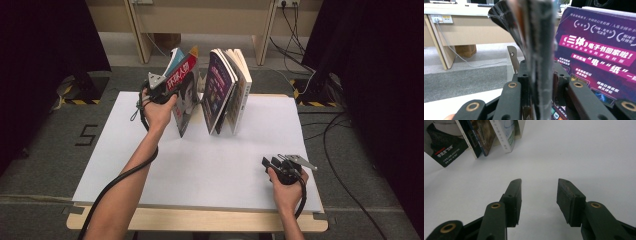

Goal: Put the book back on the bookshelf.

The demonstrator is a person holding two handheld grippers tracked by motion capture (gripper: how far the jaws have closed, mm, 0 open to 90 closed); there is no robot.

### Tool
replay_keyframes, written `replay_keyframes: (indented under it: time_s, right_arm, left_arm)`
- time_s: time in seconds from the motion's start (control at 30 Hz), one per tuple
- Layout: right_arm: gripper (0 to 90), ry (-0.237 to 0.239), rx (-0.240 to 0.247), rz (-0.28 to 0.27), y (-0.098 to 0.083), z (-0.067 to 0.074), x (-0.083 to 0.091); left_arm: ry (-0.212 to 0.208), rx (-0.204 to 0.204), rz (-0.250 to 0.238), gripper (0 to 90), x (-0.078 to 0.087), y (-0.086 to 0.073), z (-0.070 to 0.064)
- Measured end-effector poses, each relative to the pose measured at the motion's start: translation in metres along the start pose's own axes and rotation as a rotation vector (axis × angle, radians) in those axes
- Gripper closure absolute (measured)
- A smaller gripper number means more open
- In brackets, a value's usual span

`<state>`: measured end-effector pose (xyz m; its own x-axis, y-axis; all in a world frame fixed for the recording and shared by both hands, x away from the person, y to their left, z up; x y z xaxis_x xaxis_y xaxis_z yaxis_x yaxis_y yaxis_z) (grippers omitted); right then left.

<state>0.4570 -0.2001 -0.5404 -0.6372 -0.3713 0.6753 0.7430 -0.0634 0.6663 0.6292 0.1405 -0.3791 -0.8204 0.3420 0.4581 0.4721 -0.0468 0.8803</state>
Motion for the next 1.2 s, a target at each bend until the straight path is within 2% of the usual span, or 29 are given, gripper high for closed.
replay_keyframes:
  time_s: [0.2,0.3,0.5,0.57,0.73,0.83,0.87,0.97,1.07,1.2]
  right_arm:
    - [55.6,0.003,-0.001,0.004,0.000,0.000,0.000]
    - [55.5,0.003,-0.003,0.005,-0.001,0.000,-0.001]
    - [55.5,0.006,-0.009,0.009,-0.001,0.001,-0.001]
    - [55.5,-0.001,0.009,0.005,0.000,-0.001,-0.001]
    - [55.5,0.006,-0.009,0.009,-0.001,0.001,-0.001]
    - [55.4,0.003,0.005,0.008,-0.001,-0.001,-0.001]
    - [55.4,0.004,-0.004,0.009,-0.001,0.000,-0.001]
    - [55.3,0.008,-0.010,0.010,-0.001,0.001,-0.001]
    - [55.3,0.001,0.003,0.007,-0.001,-0.001,0.000]
    - [55.3,0.003,-0.004,0.009,-0.001,-0.001,0.000]
  left_arm:
    - [-0.007,0.010,0.032,74.1,-0.003,-0.001,0.001]
    - [0.004,0.004,0.056,77.7,-0.004,-0.003,0.002]
    - [-0.008,0.009,0.108,82.8,-0.006,-0.005,-0.004]
    - [-0.015,0.010,0.121,84.1,-0.006,-0.004,-0.006]
    - [-0.023,0.019,0.137,85.9,-0.006,-0.004,-0.010]
    - [-0.027,0.011,0.116,86.1,-0.007,-0.004,-0.013]
    - [-0.031,-0.005,0.082,86.2,-0.007,-0.002,-0.015]
    - [-0.036,-0.016,0.037,86.3,-0.007,0.001,-0.019]
    - [-0.045,-0.010,-0.006,86.3,-0.006,0.005,-0.021]
    - [-0.046,0.003,-0.024,86.3,-0.007,0.005,-0.019]
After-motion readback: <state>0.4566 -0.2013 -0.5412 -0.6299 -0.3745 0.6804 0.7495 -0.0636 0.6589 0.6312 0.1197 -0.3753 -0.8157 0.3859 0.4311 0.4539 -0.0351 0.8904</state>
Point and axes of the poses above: each handheld gripper's, and its own axes: x roughly backward along the jaws, y roughly out of its top, z roughly to its left, the point moved 10 cm from there along -x, roughly forward along the jaws, and after that the axes turned 14 degrees about z, right-handed, at the moved point
